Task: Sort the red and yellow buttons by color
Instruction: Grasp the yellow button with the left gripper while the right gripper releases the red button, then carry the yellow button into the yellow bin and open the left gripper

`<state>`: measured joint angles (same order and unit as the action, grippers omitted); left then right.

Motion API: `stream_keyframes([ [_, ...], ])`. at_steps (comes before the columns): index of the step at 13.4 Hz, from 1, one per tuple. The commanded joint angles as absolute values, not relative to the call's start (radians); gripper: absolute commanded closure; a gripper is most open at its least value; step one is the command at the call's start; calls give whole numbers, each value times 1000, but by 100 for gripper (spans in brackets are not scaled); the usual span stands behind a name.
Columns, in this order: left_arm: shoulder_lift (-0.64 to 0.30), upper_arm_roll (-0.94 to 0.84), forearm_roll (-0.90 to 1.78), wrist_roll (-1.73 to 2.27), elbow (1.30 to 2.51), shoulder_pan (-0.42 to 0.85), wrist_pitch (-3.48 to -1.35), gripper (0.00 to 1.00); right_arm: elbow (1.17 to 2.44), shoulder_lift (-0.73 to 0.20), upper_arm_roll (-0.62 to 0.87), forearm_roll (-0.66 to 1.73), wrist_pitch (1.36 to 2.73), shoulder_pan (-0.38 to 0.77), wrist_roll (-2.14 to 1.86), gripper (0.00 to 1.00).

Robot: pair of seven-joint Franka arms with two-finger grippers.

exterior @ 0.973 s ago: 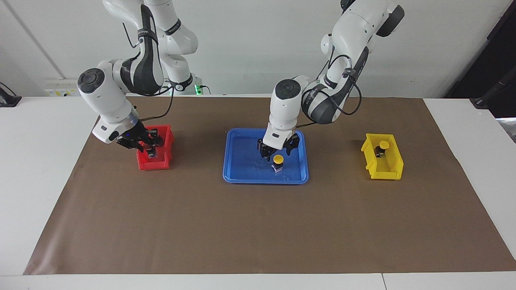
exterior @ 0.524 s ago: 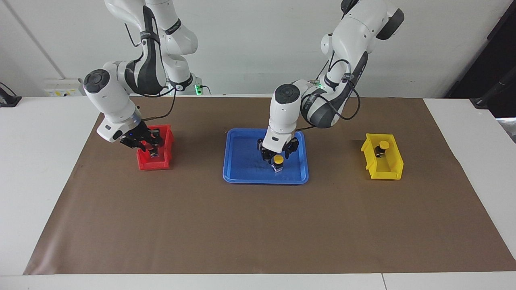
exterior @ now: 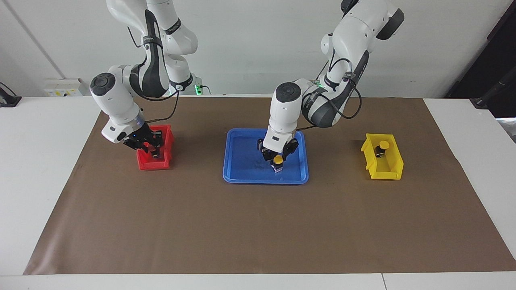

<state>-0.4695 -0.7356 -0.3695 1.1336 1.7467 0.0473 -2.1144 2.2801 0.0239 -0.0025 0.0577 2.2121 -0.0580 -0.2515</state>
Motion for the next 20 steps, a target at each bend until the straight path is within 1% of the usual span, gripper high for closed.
stream_keyframes([
  [1, -486, -741, -403, 1157, 1730, 48, -2109, 65, 2327, 58, 2, 69, 2244, -63, -245, 86],
  [4, -482, -741, -400, 1154, 1724, 41, -2088, 92, 2371, 67, 2, 69, 2292, -63, -249, 85],
  [5, -473, -741, -394, 1152, 1715, 37, -2065, 98, 2379, 72, 2, 69, 2299, -63, -247, 83],
  [7, -460, -736, -388, 1143, 1681, 22, -1985, 98, 2387, 74, 2, 69, 2301, -64, -248, 81],
  [8, -447, -727, -388, 1117, 1681, 5, -1961, 98, 2385, 74, 2, 69, 2302, -64, -249, 73],
  [9, -434, -721, -385, 1067, 1680, -15, -1936, 98, 2385, 74, 2, 69, 2303, -63, -247, 63],
  [10, -419, -695, -364, 990, 1674, -29, -1895, 98, 2385, 74, 2, 69, 2303, -64, -248, 44],
  [11, -385, -642, -323, 920, 1667, -31, -1878, 98, 2385, 74, 2, 69, 2303, -63, -250, 40],
  [13, -286, -522, -214, 716, 1677, -31, -1829, 98, 2384, 74, 2, 67, 2301, -63, -252, 38],
  [14, -237, -455, -159, 596, 1674, -29, -1769, 98, 2382, 74, 2, 67, 2299, -61, -252, 37],
  [17, -125, -297, -97, 331, 1699, -31, -1689, 98, 2361, 69, 2, 58, 2267, -60, -252, 39],
  [18, -105, -244, -97, 254, 1724, -31, -1693, 98, 2332, 64, 2, 58, 2231, -58, -252, 39],
  [20, -100, -166, -97, 132, 1735, -31, -1698, 98, 2255, 46, 2, 57, 2139, -57, -250, 39],
])
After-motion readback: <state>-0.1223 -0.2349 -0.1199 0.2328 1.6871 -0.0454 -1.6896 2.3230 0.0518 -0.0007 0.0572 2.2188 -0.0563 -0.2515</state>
